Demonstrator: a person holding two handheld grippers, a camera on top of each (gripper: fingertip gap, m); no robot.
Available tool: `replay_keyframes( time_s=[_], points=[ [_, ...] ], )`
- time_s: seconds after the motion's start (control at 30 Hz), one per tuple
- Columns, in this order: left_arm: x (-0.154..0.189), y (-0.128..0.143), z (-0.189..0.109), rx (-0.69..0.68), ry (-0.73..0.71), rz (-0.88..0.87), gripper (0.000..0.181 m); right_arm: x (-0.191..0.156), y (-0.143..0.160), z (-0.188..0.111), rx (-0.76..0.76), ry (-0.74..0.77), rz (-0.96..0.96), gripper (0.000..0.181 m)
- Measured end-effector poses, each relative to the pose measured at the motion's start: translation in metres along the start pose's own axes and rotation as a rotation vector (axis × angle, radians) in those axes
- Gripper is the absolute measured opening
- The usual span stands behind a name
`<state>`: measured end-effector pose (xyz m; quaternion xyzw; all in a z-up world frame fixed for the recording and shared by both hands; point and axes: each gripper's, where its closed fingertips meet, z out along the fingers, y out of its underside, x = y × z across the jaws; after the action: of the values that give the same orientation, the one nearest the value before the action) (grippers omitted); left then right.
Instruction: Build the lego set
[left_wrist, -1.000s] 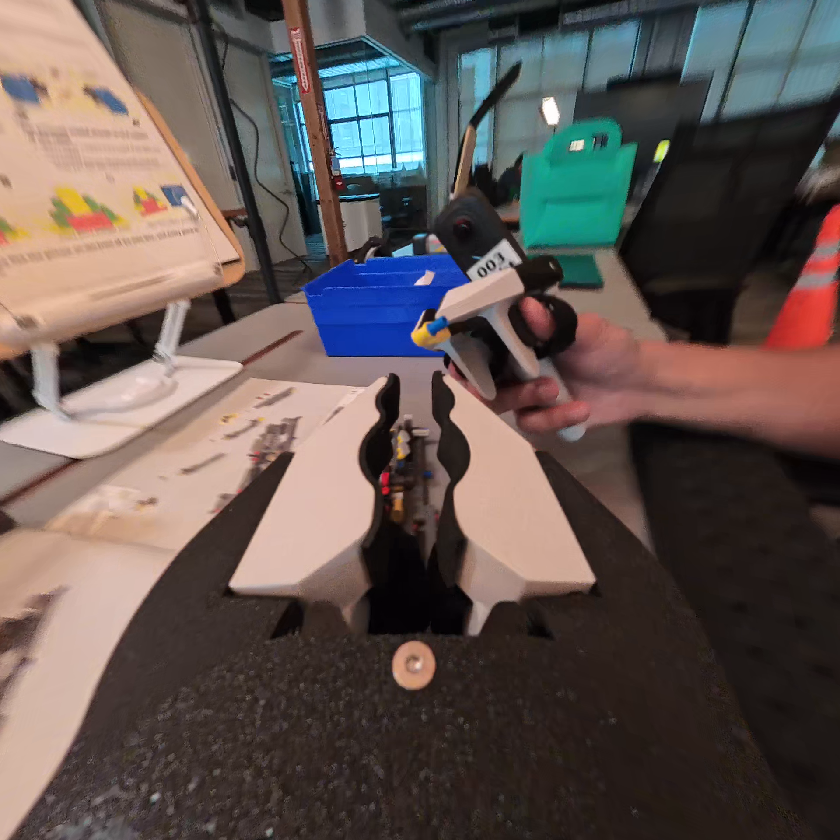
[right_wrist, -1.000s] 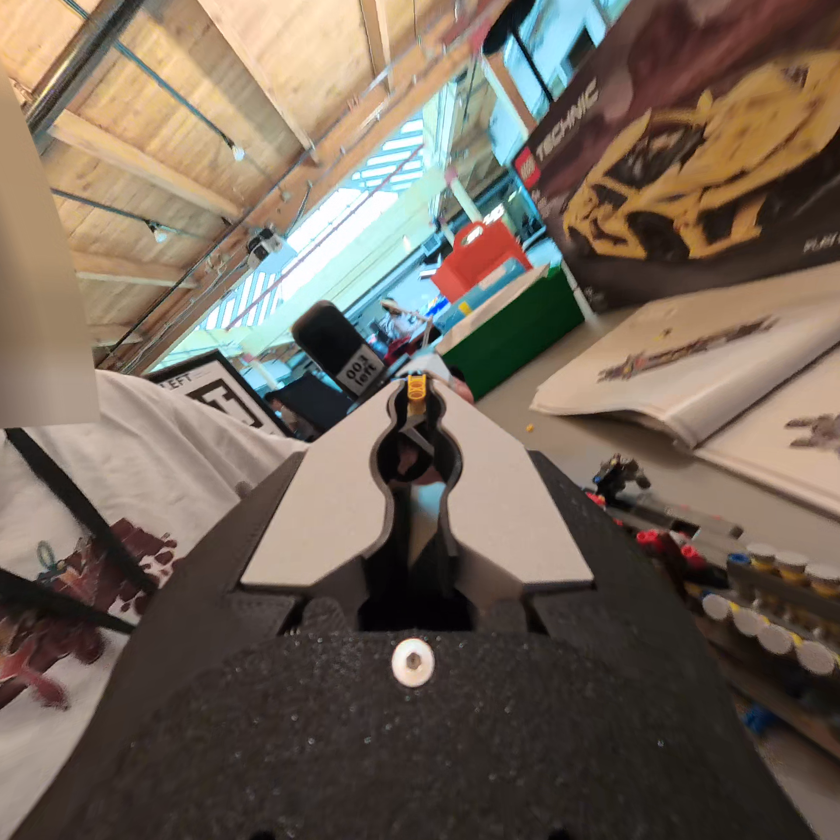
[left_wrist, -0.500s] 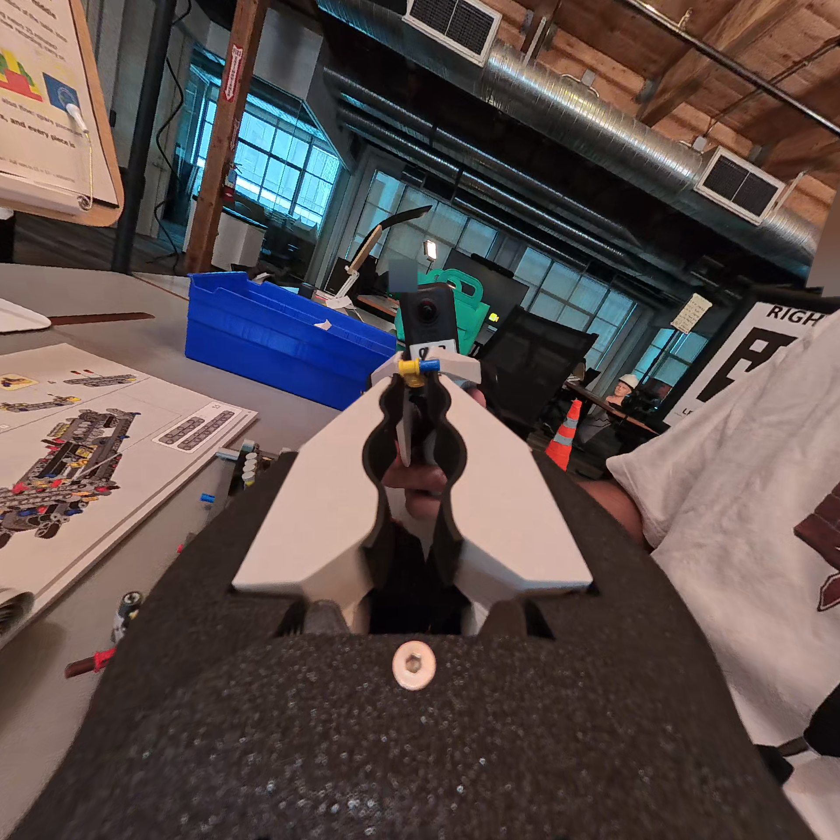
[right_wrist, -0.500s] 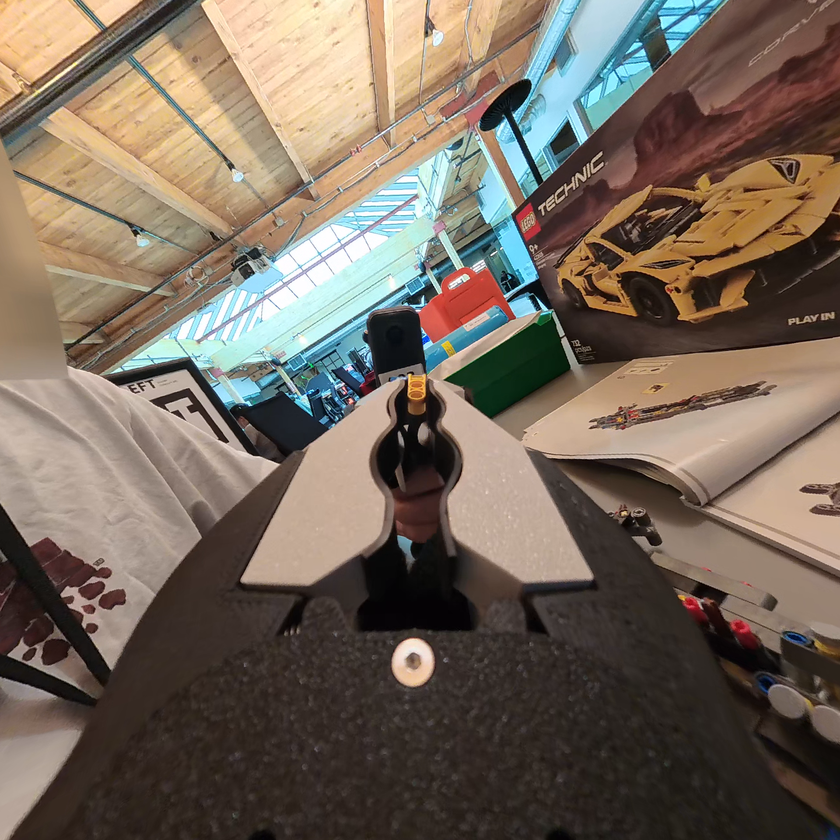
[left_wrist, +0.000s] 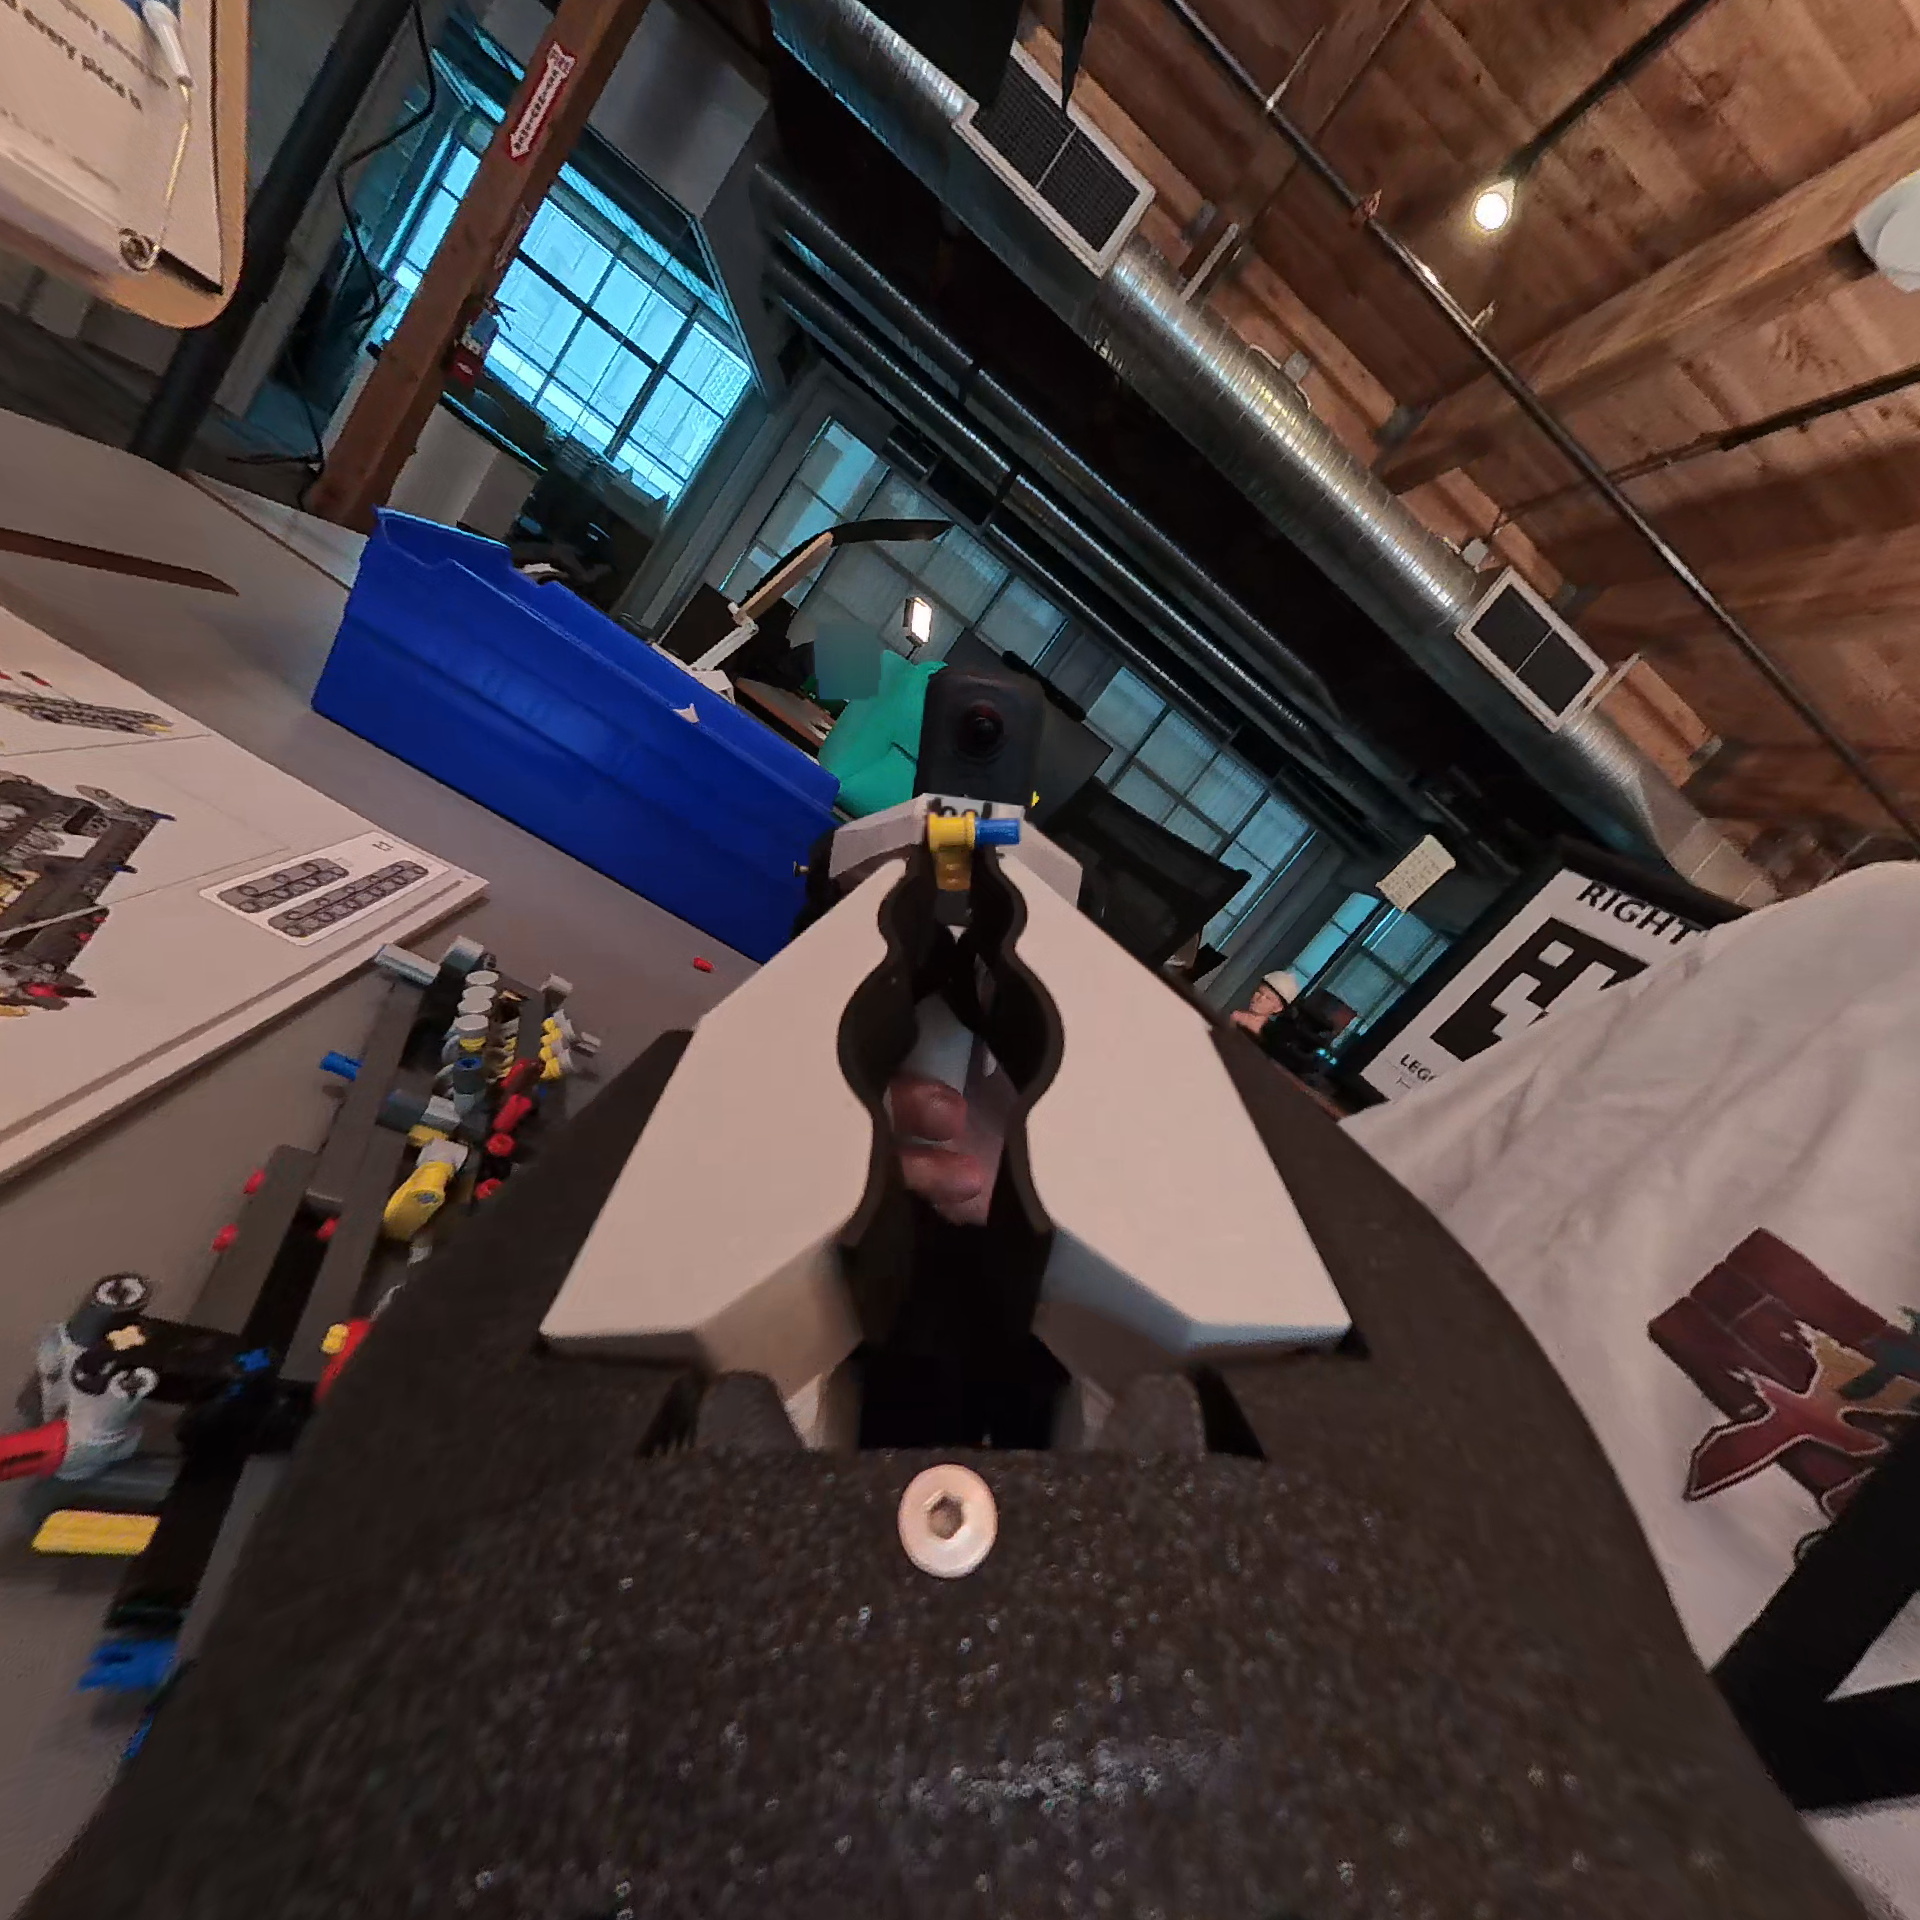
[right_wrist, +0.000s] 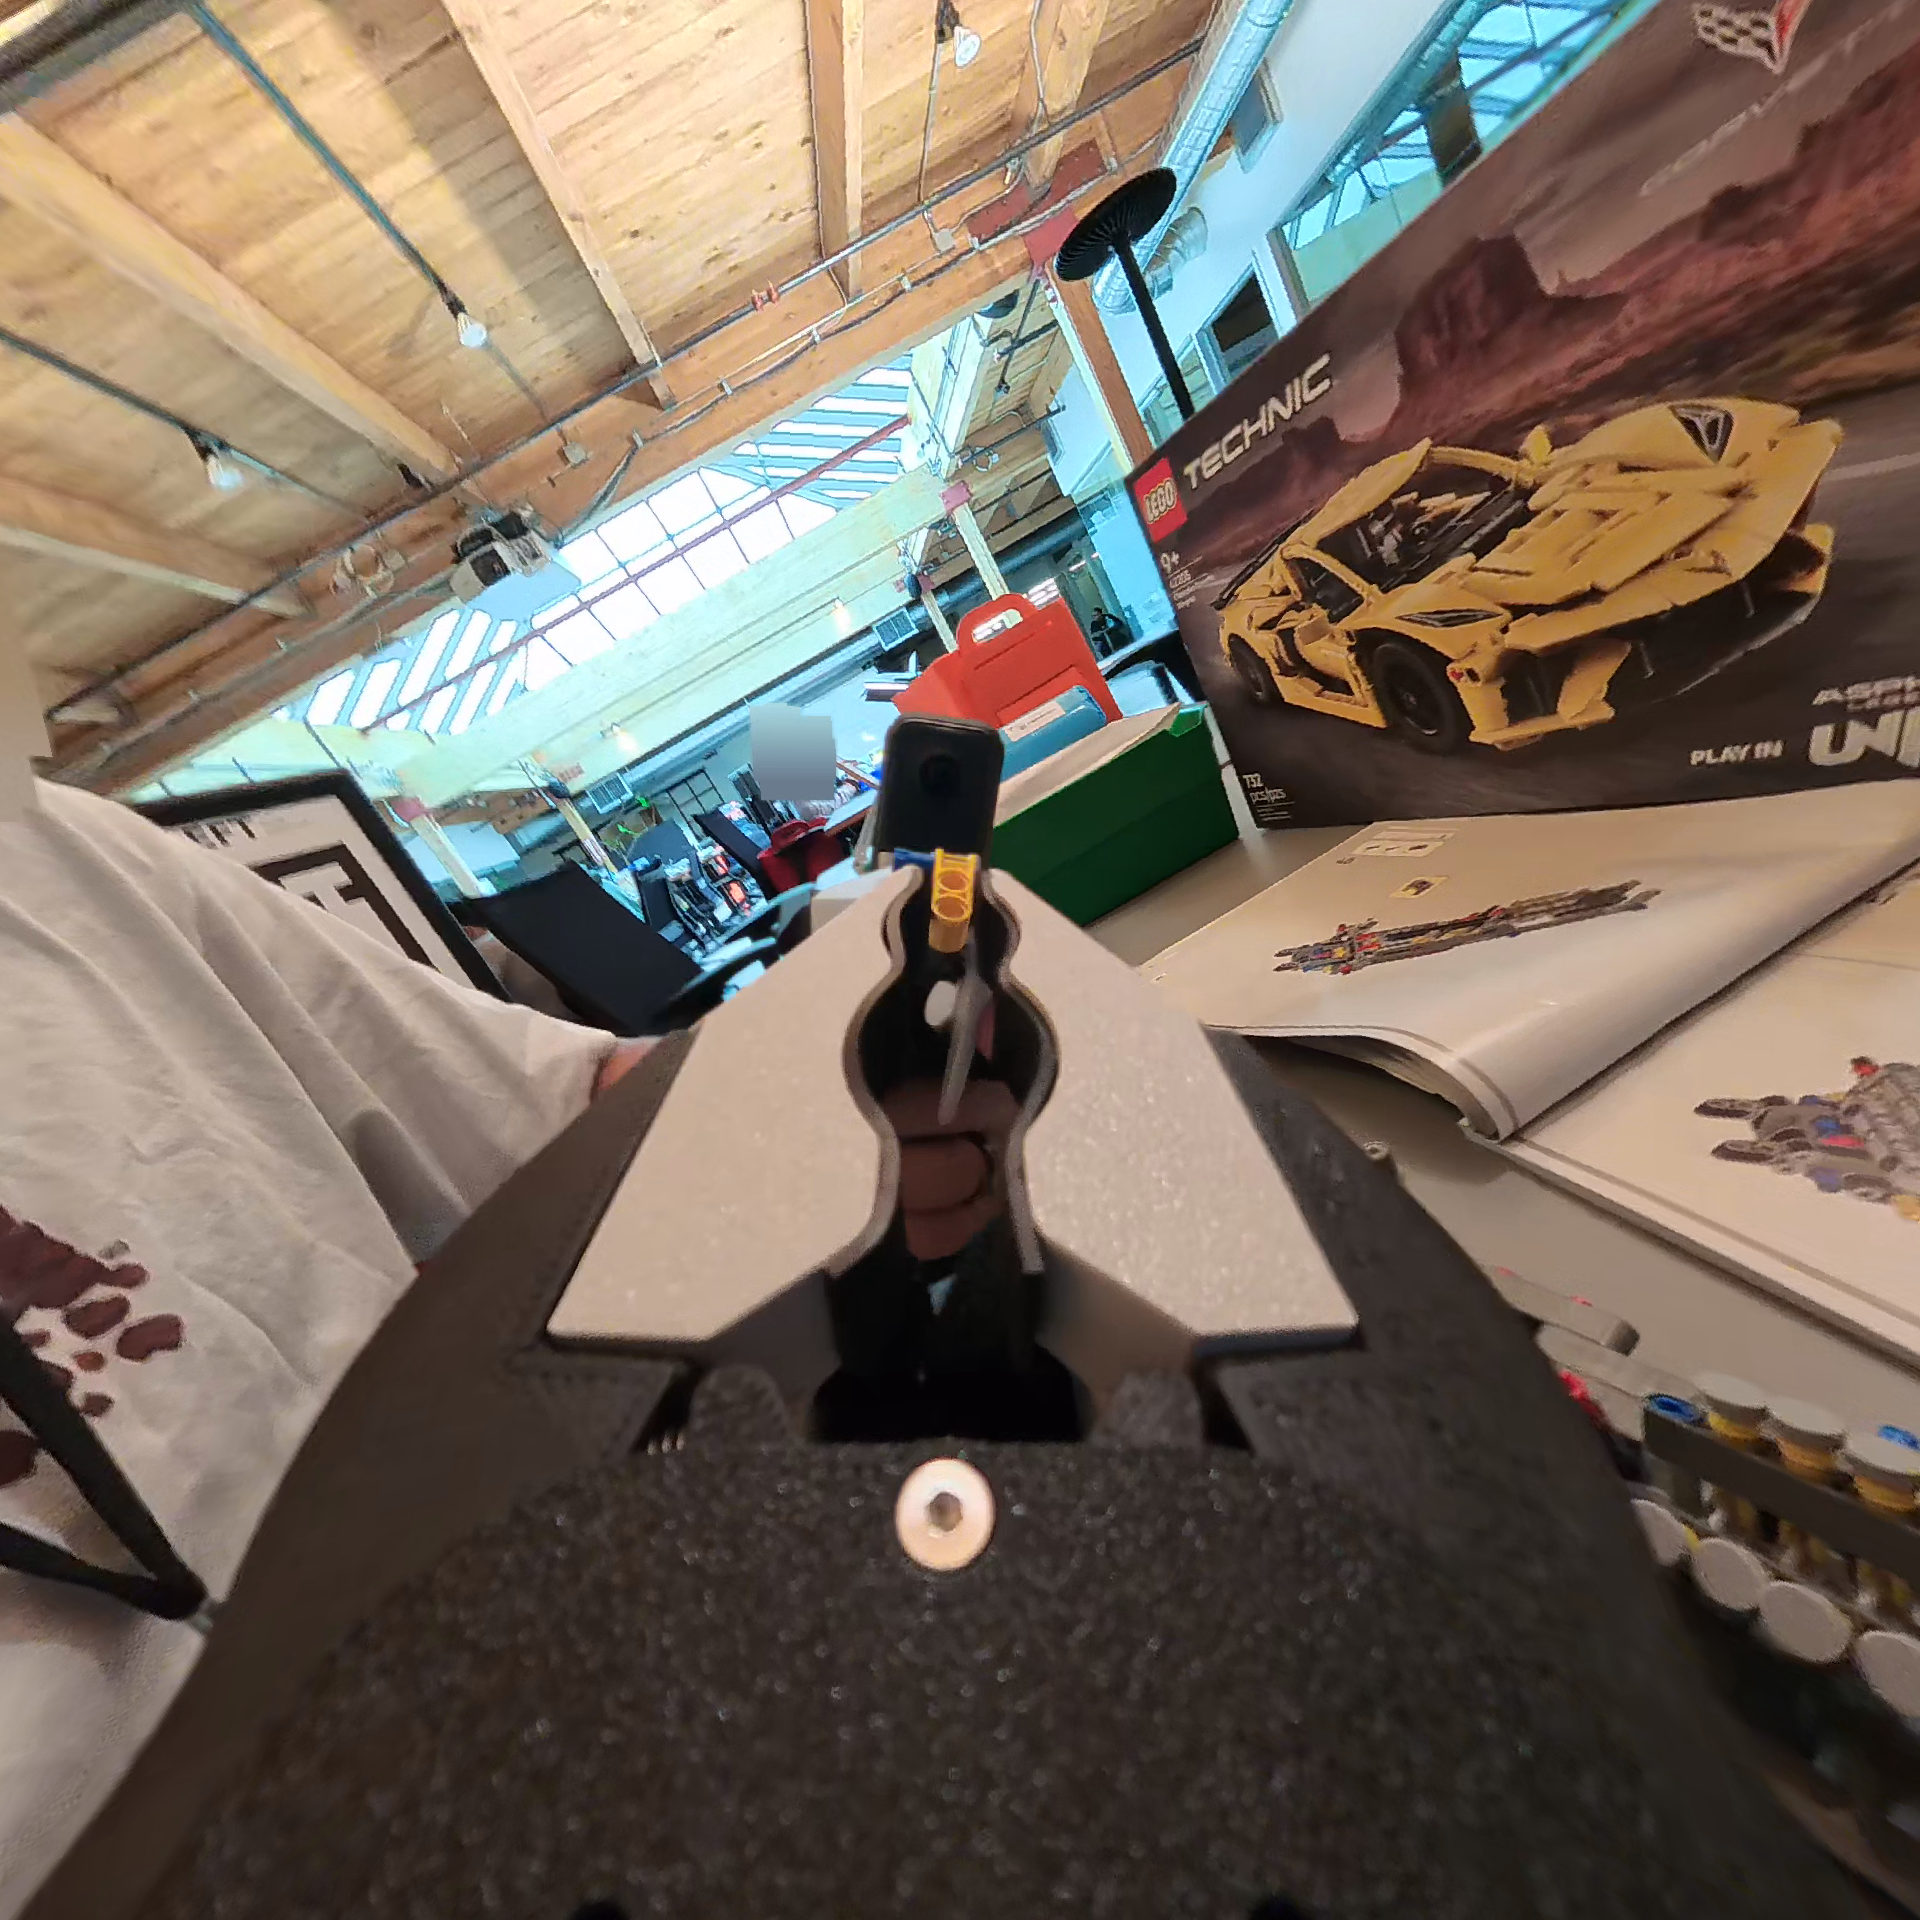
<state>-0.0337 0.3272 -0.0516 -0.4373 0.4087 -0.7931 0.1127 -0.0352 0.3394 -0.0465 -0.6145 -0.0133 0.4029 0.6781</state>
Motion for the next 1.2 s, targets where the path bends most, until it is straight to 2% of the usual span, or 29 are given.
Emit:
replay_keyframes(
  time_s=[0.13, 0.27, 0.47, 0.53, 0.67, 0.8, 1.1, 1.2],
  points=[
    [0.004, 0.002, 0.0, -0.035, -0.013, 0.119, 0.005, -0.003, 0.0, -0.001, -0.024, -0.007, -0.054, 0.01],
    [0.006, -0.002, -0.003, -0.04, -0.022, 0.175, 0.005, -0.002, -0.002, -0.007, -0.022, -0.029, 0.007, 0.015],
    [0.007, -0.001, -0.004, -0.062, -0.014, 0.189, 0.006, -0.012, 0.007, -0.006, -0.083, -0.113, 0.082, 0.012],
    [0.008, 0.002, -0.003, -0.074, -0.011, 0.199, 0.005, -0.01, 0.011, -0.004, -0.106, -0.091, 0.039, 0.005],
    [0.011, 0.003, -0.002, -0.078, -0.002, 0.199, 0.006, -0.012, 0.012, -0.006, -0.132, -0.091, 0.043, 0.005],
    [0.011, 0.002, -0.001, -0.055, -0.001, 0.182, 0.006, -0.012, 0.011, -0.004, -0.12, -0.083, 0.04, 0.005],
    [0.011, -0.002, 0.0, -0.02, 0.006, 0.164, 0.006, -0.014, 0.014, 0.001, -0.104, -0.116, 0.167, 0.005],
    [0.011, -0.001, 0.0, -0.024, 0.011, 0.175, 0.006, -0.014, 0.015, 0.001, -0.111, -0.113, 0.129, 0.005]
  ],
)
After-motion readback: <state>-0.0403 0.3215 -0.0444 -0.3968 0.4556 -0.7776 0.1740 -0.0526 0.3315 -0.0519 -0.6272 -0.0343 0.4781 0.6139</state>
